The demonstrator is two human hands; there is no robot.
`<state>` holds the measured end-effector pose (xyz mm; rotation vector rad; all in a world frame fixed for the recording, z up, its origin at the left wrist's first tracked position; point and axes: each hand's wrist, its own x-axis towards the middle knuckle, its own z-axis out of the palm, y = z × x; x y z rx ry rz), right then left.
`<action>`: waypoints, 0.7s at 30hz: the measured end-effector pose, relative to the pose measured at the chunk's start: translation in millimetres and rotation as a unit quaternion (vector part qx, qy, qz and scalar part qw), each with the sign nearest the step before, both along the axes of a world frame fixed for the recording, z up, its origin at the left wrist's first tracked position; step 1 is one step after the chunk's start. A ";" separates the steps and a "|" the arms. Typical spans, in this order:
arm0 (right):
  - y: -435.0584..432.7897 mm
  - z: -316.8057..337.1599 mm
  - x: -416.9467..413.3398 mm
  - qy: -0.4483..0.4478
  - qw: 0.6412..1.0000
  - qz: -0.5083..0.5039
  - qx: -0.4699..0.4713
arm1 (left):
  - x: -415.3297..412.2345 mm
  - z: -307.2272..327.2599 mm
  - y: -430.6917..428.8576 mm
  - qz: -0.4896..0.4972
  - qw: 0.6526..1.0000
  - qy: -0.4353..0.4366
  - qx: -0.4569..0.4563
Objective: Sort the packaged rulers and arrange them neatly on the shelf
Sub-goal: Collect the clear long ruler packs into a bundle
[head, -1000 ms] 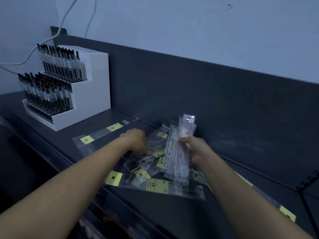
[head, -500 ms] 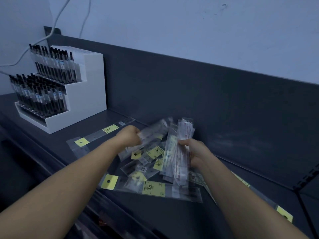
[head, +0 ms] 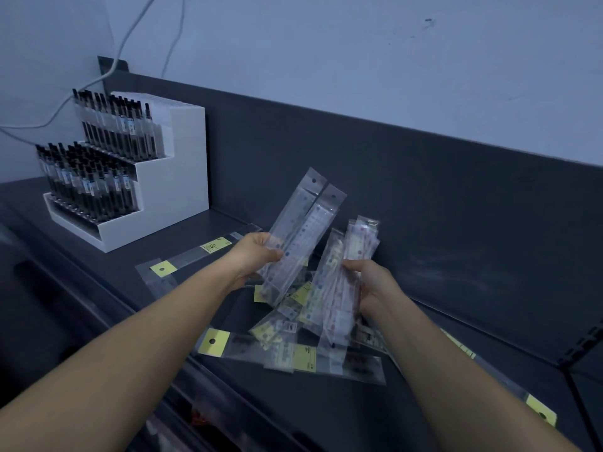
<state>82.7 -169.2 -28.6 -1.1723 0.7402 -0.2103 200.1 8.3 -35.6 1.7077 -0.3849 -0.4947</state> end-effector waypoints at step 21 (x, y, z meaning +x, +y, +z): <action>18.9 9.2 -12.6 -0.147 0.981 -0.042 0.121 | -54.1 13.5 -21.3 -0.088 0.994 -0.050 0.047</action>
